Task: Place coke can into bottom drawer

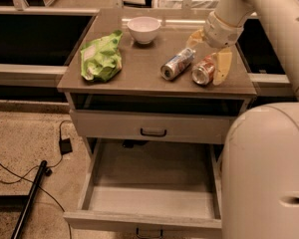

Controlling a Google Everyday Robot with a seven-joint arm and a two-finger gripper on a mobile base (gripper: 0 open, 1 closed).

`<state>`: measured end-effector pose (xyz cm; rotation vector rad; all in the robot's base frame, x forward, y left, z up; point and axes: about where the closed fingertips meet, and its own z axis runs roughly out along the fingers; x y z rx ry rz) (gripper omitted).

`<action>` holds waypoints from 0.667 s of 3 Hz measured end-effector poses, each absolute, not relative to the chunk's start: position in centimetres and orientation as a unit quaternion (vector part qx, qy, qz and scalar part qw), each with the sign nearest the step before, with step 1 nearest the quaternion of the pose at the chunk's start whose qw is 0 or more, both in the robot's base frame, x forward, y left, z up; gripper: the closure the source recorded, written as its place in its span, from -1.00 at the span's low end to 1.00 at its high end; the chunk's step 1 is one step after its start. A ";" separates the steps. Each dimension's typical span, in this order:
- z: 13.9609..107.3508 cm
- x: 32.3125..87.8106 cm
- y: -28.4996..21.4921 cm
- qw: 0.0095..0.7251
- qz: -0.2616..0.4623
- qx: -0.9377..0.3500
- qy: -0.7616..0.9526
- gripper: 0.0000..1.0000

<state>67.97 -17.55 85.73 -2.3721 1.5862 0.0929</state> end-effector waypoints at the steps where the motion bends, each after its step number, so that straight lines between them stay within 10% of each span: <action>1: 82.9 69.7 -18.6 0.124 0.029 -0.820 0.558 -0.29; 2: 82.5 69.8 -18.7 0.119 0.026 -0.824 0.553 0.17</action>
Offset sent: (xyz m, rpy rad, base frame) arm -0.0075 -0.0213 -0.0296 -0.0873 0.1032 0.0319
